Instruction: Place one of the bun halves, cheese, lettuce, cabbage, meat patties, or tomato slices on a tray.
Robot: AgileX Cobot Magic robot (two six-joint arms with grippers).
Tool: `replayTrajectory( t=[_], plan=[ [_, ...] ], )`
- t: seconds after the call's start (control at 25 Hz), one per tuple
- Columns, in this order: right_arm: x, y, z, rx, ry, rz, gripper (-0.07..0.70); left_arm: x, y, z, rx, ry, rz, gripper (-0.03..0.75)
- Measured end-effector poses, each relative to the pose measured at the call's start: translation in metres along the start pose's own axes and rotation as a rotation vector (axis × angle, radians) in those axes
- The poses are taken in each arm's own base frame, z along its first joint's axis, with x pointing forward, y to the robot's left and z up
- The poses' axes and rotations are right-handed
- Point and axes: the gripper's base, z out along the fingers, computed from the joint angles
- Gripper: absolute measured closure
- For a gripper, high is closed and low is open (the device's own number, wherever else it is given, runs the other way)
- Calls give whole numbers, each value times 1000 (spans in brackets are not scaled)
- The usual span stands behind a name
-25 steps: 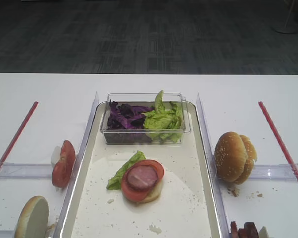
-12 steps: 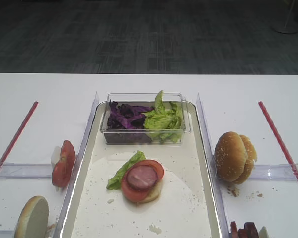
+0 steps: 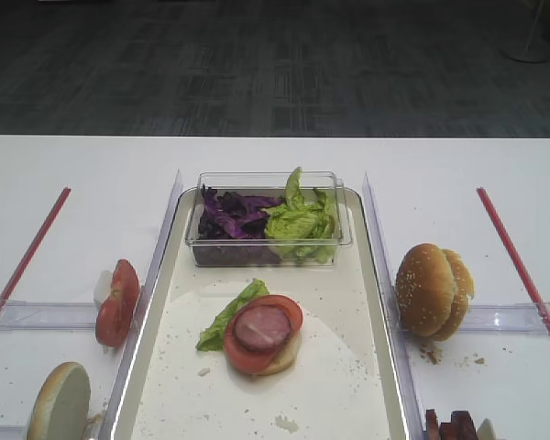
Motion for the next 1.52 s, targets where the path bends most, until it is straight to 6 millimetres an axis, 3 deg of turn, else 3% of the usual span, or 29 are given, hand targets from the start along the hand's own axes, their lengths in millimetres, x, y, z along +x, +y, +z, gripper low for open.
replayTrajectory(
  t=[0.24,1.52],
  plan=[
    [0,0,0,0,0,0,104,0,0,0,0,0,0,97],
    [0,0,0,0,0,0,101,0,0,0,0,0,0,97]
  ],
)
